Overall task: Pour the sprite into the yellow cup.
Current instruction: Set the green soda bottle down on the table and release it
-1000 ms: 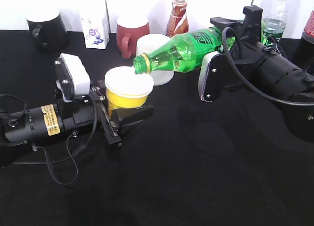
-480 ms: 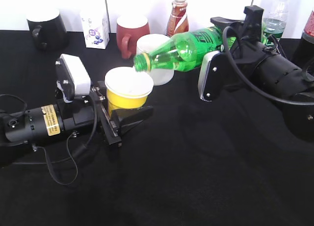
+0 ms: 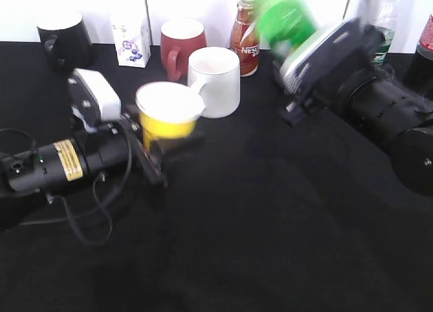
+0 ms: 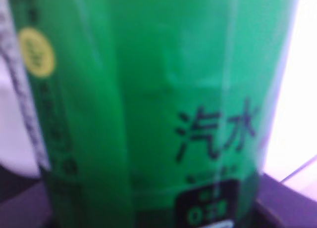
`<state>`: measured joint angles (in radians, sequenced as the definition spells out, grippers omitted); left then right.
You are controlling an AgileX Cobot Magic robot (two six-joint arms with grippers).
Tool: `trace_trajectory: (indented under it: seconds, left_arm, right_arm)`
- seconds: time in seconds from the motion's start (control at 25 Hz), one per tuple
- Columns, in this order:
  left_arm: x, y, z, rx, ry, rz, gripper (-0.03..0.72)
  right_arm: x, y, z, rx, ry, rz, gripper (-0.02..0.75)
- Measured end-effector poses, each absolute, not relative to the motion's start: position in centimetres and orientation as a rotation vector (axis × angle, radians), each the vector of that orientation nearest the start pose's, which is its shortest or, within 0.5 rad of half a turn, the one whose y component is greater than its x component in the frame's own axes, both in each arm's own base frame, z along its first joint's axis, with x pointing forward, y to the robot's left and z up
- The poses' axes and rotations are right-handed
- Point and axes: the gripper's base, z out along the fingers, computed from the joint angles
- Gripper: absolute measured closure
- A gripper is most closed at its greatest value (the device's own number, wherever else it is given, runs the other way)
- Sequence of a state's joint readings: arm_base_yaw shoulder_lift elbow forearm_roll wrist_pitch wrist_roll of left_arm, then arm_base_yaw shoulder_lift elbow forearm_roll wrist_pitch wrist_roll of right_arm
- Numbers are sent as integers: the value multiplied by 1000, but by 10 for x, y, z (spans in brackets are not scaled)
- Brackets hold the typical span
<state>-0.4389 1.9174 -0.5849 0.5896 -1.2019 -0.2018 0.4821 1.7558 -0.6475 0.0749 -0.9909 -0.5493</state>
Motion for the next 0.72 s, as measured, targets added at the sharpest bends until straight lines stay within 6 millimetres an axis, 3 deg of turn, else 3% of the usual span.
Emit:
trace_trajectory:
  seconds: [0.16,0.44,0.56,0.72]
  left_arm:
    - [283,-148,138,576,1575,-613,223]
    - [342,-81,154,418,1493,-332,223]
    - [370,-60,143,367,1495,-279,223]
    - [412,-52,114,347,1485,-255,223]
  right_arm:
    - [295,149,189,-484,1519,186,300]
    - [295,149,190,-445,1528,226,300]
    - [295,149,196,-416,1467,242,300]
    - [295,149,199,-371,1446,287,301]
